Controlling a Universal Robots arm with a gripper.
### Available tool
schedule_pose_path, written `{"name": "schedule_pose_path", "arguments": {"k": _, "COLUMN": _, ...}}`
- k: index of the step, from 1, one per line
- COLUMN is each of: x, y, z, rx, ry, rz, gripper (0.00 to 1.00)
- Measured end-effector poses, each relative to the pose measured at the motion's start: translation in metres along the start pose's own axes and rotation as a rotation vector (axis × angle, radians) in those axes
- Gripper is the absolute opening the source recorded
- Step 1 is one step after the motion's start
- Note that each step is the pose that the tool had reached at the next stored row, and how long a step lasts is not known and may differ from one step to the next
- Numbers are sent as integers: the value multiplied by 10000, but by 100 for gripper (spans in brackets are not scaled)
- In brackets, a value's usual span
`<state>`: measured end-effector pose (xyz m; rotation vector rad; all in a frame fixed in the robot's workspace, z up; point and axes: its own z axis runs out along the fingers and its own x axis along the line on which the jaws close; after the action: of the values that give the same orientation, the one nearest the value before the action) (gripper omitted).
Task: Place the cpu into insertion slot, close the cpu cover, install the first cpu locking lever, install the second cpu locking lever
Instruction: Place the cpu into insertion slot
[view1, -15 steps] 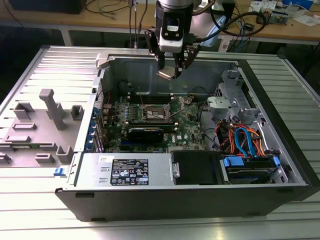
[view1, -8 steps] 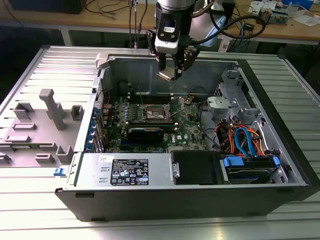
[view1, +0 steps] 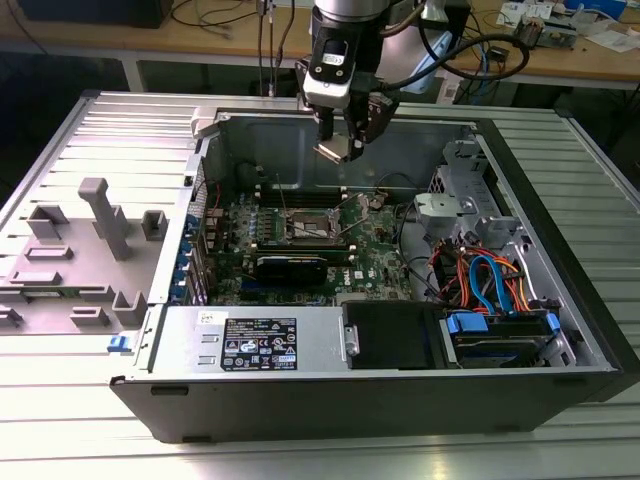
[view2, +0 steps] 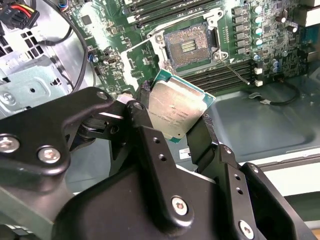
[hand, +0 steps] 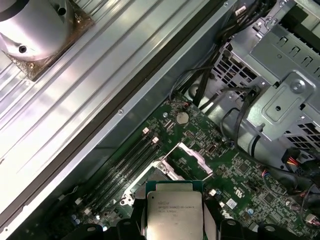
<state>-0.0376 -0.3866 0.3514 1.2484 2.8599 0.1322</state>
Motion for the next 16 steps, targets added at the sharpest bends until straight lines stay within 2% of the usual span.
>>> {"name": "schedule_pose_path", "arguments": {"k": 11, "x": 0, "y": 0, "z": 1, "rx": -4, "ry": -19, "rz": 218, "gripper": 54}}
{"name": "schedule_pose_path", "arguments": {"k": 16, "x": -1, "y": -1, "z": 7, "rx": -11, "ry": -55, "rz": 641, "gripper": 54}}
